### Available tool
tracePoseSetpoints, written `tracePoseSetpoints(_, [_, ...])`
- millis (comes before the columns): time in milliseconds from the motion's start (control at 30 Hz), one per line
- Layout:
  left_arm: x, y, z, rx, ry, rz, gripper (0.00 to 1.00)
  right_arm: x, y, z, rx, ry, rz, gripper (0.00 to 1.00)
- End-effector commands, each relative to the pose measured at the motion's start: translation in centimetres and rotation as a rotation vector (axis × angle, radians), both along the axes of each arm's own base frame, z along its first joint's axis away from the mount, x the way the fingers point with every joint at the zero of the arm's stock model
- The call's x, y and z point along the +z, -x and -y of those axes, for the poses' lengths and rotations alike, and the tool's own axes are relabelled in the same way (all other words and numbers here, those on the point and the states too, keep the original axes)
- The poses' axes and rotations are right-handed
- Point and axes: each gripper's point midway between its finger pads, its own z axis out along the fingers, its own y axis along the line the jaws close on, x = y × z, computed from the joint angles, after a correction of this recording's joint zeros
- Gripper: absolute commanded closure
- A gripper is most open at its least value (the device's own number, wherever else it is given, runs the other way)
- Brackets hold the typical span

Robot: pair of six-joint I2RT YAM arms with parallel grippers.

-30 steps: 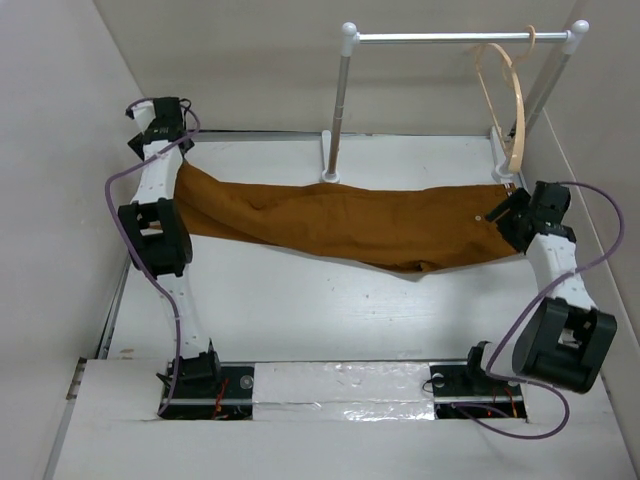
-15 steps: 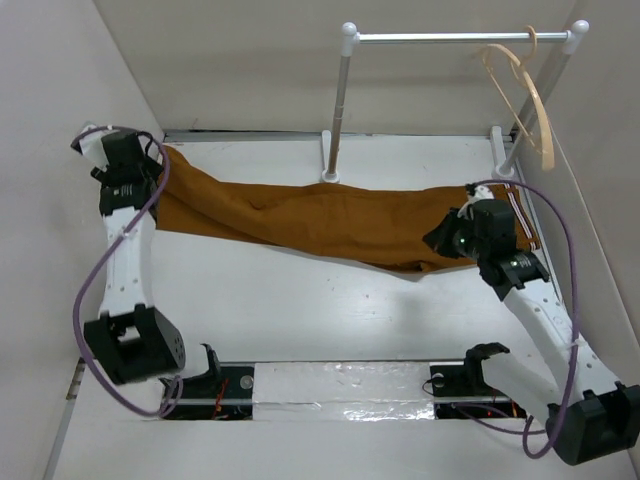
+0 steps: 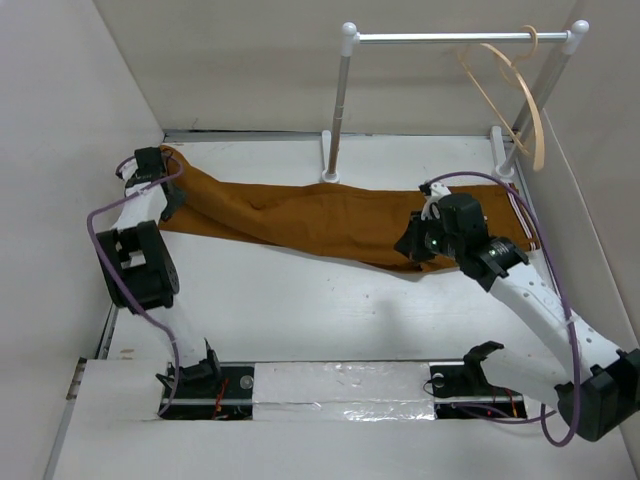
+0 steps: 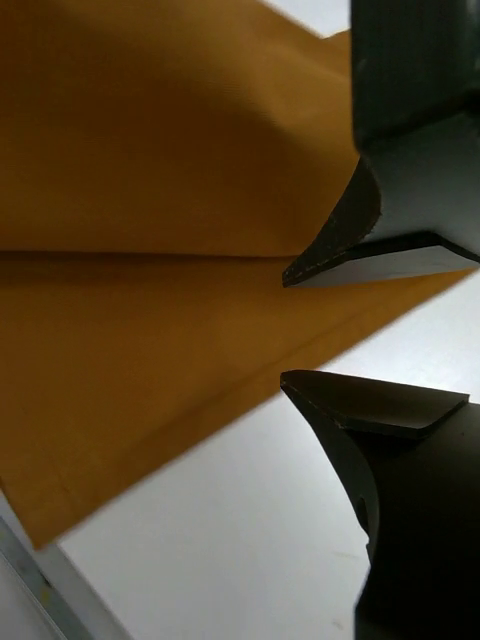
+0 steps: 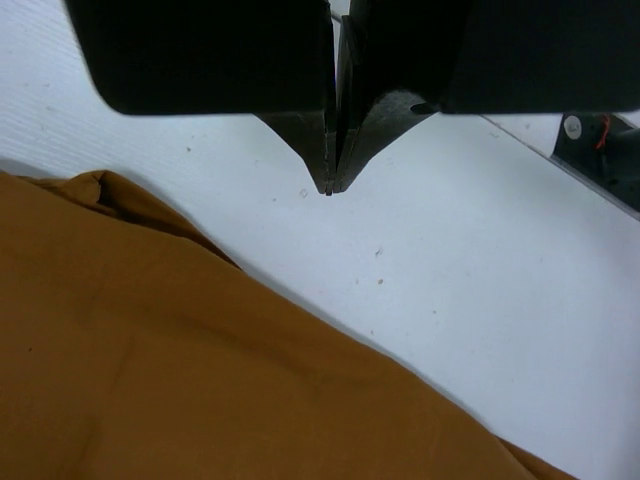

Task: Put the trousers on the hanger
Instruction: Fold the trousers at the center of the board.

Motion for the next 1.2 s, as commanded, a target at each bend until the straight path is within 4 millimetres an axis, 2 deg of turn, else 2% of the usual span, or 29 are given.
tracePoseSetpoints(0, [1.7,-4.2,-1.0,-0.009,0.017,0.096,0.63,1.8,-1.8,-0.1,-0.002,0.039,0.054,0.94])
tracePoseSetpoints(67, [0.2,-6.1,-1.6,-0.008,0.038,0.083,0.59,1.3,-2.5,0.4,-0.033,0.064,0.040,0.94])
tracePoseSetpoints(133, [-0.6,-8.1,-1.7,-0.026,0.056,0.094,0.53,0.9,-3.1,0.3,-0.041,0.073,0.015,0.94])
tracePoseSetpoints(233, [-1.3,-10.0,-2.4,-0.028,0.069,0.124,0.50,0.4,-3.4,0.1,-0.042,0.079,-0.014,0.94])
tracePoseSetpoints(467, [-2.7,-11.9,-2.3,-0.046,0.093,0.149,0.50,-1.0,-3.1,-0.9,-0.042,0.076,-0.054,0.95])
tracePoseSetpoints(600, [-2.6,-12.6,-2.1,-0.046,0.107,0.198,0.62,-1.5,-2.5,-1.8,-0.028,0.073,-0.066,0.95])
tracePoseSetpoints(633, [-2.4,-12.7,-2.1,-0.042,0.104,0.210,0.75,-1.6,-2.4,-1.8,-0.029,0.073,-0.068,0.95])
tracePoseSetpoints(700, [-2.1,-12.7,-2.2,-0.042,0.099,0.222,0.85,-2.0,-1.9,-2.2,-0.014,0.074,-0.076,0.95])
tracePoseSetpoints(767, [-1.4,-12.7,-2.4,-0.033,0.084,0.231,1.00,-2.0,-1.9,-2.2,-0.017,0.072,-0.075,0.95])
tracePoseSetpoints(900, [0.6,-12.2,-2.8,-0.034,0.048,0.252,1.00,-2.2,-1.4,-2.4,0.000,0.073,-0.071,0.95])
tracePoseSetpoints(1000, [3.4,-10.8,-3.3,-0.011,-0.002,0.247,1.00,-1.7,-1.3,-2.4,0.019,0.073,-0.052,0.95])
tracePoseSetpoints(1033, [5.2,-9.8,-3.7,0.011,-0.031,0.240,1.00,-1.4,-1.1,-2.3,0.026,0.071,-0.044,0.95])
tracePoseSetpoints(1100, [7.5,-8.8,-3.7,0.007,-0.074,0.236,1.00,-0.8,-0.9,-2.4,0.048,0.071,-0.026,0.95])
tracePoseSetpoints(1133, [9.8,-7.8,-3.6,0.019,-0.116,0.241,1.00,-0.6,-0.9,-2.1,0.053,0.065,-0.024,0.95])
tracePoseSetpoints(1167, [11.0,-7.2,-3.9,0.028,-0.142,0.238,1.00,-0.2,-0.8,-1.9,0.054,0.058,-0.009,0.95])
